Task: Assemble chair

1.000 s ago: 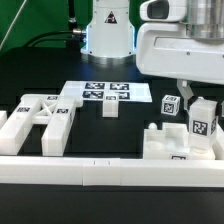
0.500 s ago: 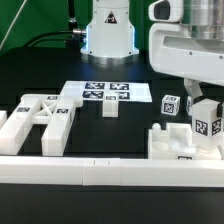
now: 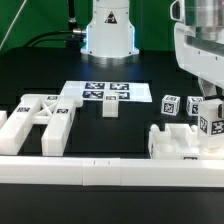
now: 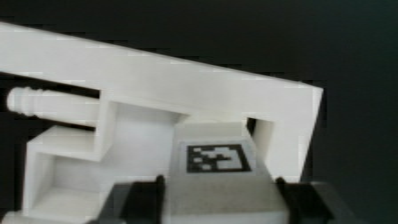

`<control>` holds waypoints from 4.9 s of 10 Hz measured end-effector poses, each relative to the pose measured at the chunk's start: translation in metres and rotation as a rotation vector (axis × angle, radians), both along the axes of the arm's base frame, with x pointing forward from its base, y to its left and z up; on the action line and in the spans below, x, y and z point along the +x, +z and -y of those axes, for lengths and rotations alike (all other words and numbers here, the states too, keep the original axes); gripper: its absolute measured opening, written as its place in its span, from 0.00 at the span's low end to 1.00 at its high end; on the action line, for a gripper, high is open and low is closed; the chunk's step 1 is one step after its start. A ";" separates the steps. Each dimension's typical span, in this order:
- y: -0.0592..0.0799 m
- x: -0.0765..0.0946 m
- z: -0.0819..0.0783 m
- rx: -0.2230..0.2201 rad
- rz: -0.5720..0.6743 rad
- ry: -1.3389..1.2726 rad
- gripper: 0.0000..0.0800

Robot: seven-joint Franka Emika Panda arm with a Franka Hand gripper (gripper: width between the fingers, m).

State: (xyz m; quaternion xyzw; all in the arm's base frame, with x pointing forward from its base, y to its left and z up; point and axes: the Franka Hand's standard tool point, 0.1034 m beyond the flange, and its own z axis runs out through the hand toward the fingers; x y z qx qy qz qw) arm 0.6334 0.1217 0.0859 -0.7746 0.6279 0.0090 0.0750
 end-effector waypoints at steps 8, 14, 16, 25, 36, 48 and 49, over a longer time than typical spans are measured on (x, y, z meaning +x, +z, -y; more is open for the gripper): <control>-0.002 -0.001 0.003 -0.056 0.070 0.633 0.81; -0.007 -0.002 0.009 -0.086 0.118 1.170 0.81; -0.007 -0.001 0.008 -0.107 0.115 1.349 0.81; -0.006 0.001 0.005 -0.128 0.108 1.347 0.36; -0.007 0.001 0.002 -0.060 0.021 0.378 0.36; -0.005 0.002 0.008 -0.174 0.077 1.452 0.81; -0.006 0.002 0.008 -0.176 0.079 1.492 0.81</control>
Offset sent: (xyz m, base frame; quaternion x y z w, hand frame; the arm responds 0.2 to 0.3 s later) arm 0.0000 0.0000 0.0000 0.0000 0.0000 -0.1938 0.9810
